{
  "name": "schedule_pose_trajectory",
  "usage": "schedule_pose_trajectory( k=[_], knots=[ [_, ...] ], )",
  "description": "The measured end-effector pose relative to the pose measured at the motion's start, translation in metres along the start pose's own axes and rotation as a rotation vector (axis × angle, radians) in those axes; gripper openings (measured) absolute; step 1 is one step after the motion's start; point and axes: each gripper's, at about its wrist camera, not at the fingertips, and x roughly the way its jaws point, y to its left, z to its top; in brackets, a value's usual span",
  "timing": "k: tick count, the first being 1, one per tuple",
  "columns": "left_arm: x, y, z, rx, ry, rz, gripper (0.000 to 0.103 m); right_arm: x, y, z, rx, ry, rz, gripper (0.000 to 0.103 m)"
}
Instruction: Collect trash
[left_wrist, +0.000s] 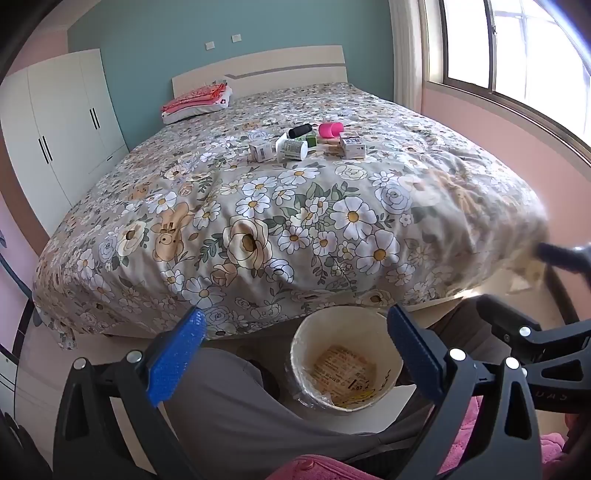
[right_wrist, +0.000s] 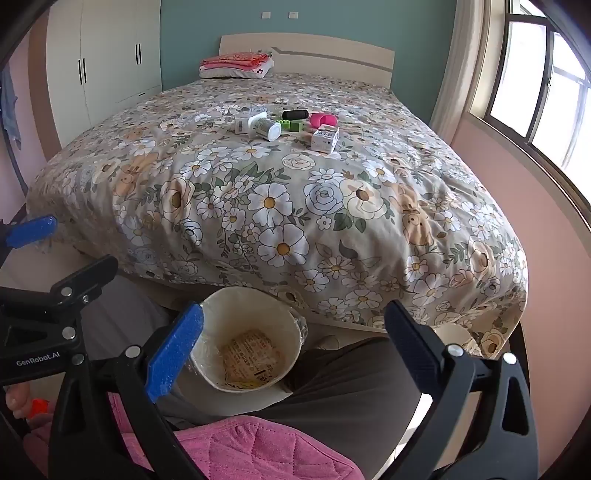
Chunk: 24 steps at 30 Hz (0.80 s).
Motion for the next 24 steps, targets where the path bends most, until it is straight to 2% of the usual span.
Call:
schedule_pose_trajectory(
  k=[24],
  knots=[
    [0.0017, 0.0006, 0.0025, 0.002, 0.008, 0.001, 0.1, -0.0008, 0.0026, -0.0004, -0.003, -0.004, -0.001, 0.096]
  ],
)
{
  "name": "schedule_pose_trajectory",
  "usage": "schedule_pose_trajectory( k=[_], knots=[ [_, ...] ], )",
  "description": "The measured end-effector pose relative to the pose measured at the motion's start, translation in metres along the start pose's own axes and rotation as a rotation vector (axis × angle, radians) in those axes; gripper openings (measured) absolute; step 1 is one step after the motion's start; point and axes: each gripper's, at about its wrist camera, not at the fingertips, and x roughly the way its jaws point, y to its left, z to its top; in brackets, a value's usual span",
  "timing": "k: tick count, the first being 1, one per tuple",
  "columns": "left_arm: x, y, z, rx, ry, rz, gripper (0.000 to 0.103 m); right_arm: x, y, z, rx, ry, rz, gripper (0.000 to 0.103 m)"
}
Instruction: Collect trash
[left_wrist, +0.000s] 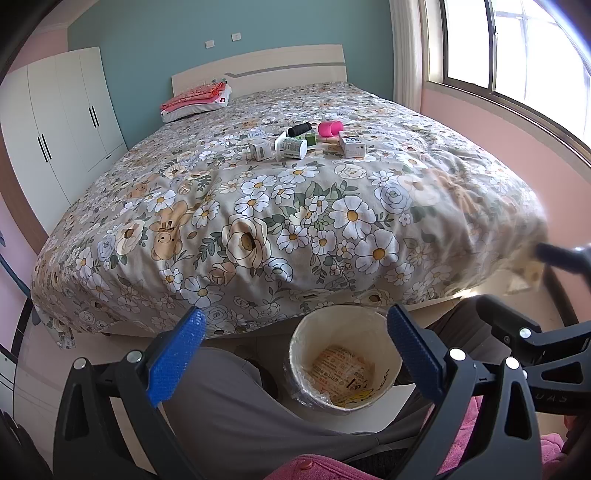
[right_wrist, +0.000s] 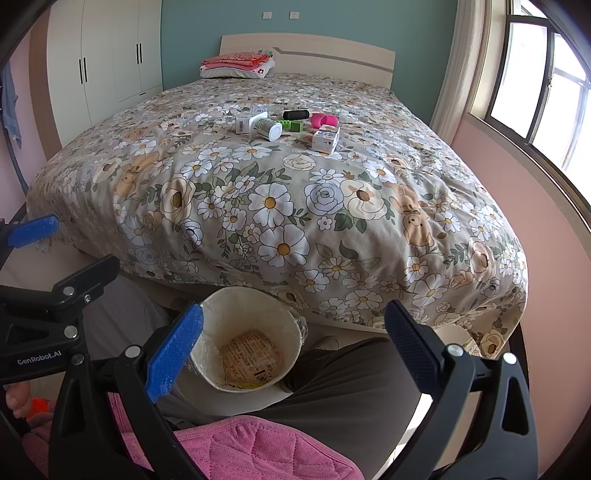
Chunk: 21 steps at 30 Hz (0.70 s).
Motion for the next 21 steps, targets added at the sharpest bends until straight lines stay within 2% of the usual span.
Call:
schedule_pose_trajectory(
  k=[21],
  knots=[
    [0.0007, -0.0008, -0.0013, 0.0, 0.002, 0.0, 0.1, 0.0048, 0.0008, -0.0034, 0.004, 0.015, 0.016, 0.096]
  ],
)
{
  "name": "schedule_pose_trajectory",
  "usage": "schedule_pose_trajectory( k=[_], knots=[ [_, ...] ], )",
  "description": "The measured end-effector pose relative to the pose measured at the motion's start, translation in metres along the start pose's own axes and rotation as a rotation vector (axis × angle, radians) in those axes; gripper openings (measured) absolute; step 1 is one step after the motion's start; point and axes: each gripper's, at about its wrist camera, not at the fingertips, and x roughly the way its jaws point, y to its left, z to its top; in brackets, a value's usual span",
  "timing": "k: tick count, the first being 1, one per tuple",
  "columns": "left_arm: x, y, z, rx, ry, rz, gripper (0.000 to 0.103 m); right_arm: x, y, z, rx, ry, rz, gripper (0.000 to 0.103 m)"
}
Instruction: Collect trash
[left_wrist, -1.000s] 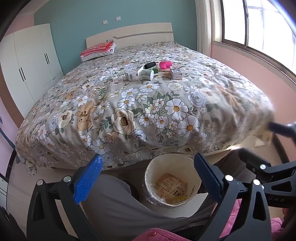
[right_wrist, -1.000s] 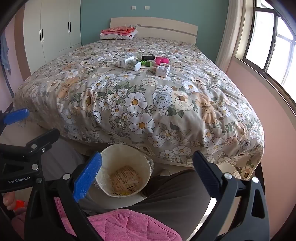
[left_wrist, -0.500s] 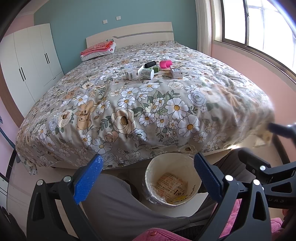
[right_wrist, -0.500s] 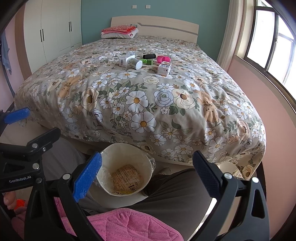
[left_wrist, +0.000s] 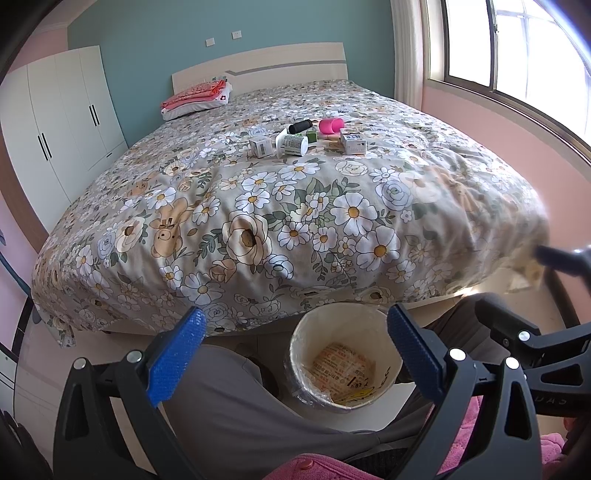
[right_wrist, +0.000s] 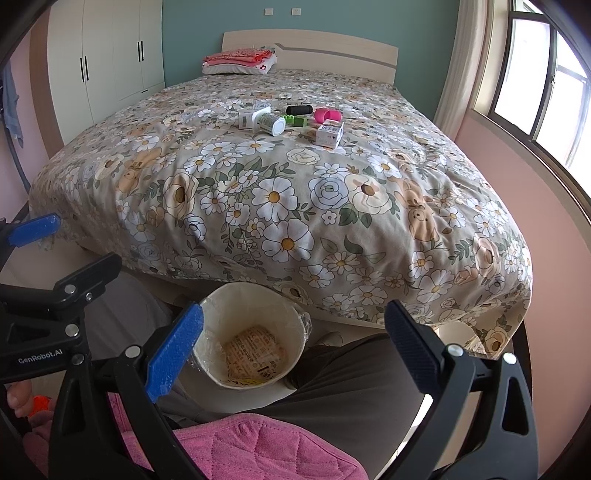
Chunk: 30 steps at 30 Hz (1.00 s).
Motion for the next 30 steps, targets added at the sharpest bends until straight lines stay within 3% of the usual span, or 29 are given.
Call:
schedule_pose_trajectory(
  k=[30],
  knots=[
    [0.0008, 0.0011, -0.0005, 0.001, 0.004, 0.0, 0.1, 0.0027, 0.0002, -0.002, -0.001, 0.006, 0.0, 0.096]
  ],
)
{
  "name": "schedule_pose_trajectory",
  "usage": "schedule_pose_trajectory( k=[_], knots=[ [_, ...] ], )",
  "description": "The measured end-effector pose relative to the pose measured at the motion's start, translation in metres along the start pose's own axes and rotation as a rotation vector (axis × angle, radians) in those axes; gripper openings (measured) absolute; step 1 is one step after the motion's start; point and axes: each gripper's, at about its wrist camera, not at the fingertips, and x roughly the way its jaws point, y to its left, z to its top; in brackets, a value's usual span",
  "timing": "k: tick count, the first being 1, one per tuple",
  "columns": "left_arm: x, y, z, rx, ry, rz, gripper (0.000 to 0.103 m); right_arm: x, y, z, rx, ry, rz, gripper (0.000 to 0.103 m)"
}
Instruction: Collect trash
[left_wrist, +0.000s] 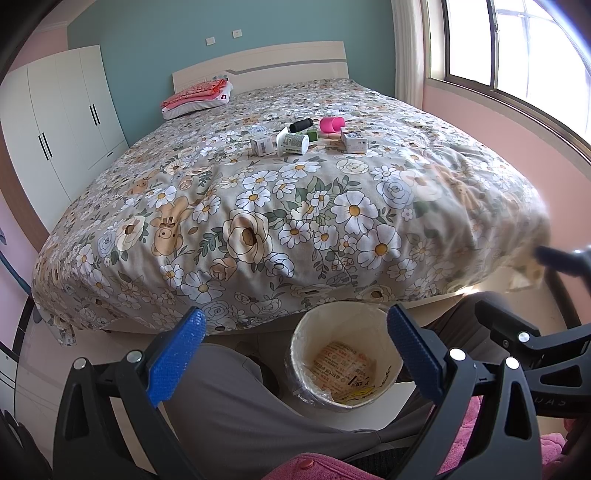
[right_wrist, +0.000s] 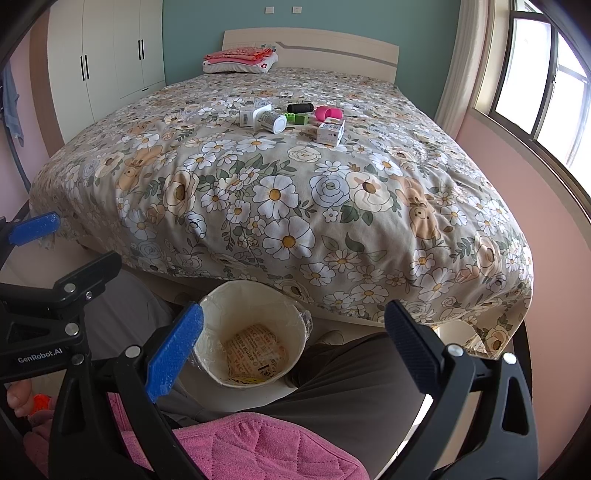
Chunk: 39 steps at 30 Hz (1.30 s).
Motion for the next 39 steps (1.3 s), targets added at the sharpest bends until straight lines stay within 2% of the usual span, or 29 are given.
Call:
schedule_pose_trajectory(
  k=[22, 28, 31, 35, 39],
  knots=[
    [0.001, 0.0, 0.0, 0.0, 0.003, -0.001, 0.1, 0.001, 0.0, 0.0, -0.004, 0.003, 0.002, 0.096],
    [0.003, 0.012, -0.009, -0.008, -0.003, 0.005, 0.1, -0.001, 0.001, 0.01, -0.01, -0.02, -0.001, 0.096],
    [0.007, 0.025, -0.004, -0.031, -0.011, 0.012, 0.1, -0.001, 0.001, 0.021, -0.015, -0.038, -0.003, 0.096],
    [0.014, 0.032, 0.02, -0.063, -0.004, -0.012, 0.1, 0.003, -0.001, 0.039, -0.014, -0.045, 0.005, 0.096],
    [0.024, 0.044, 0.044, -0.088, -0.016, 0.0, 0.1, 0.009, -0.004, 0.061, -0.016, -0.053, 0.003, 0.096]
  ],
)
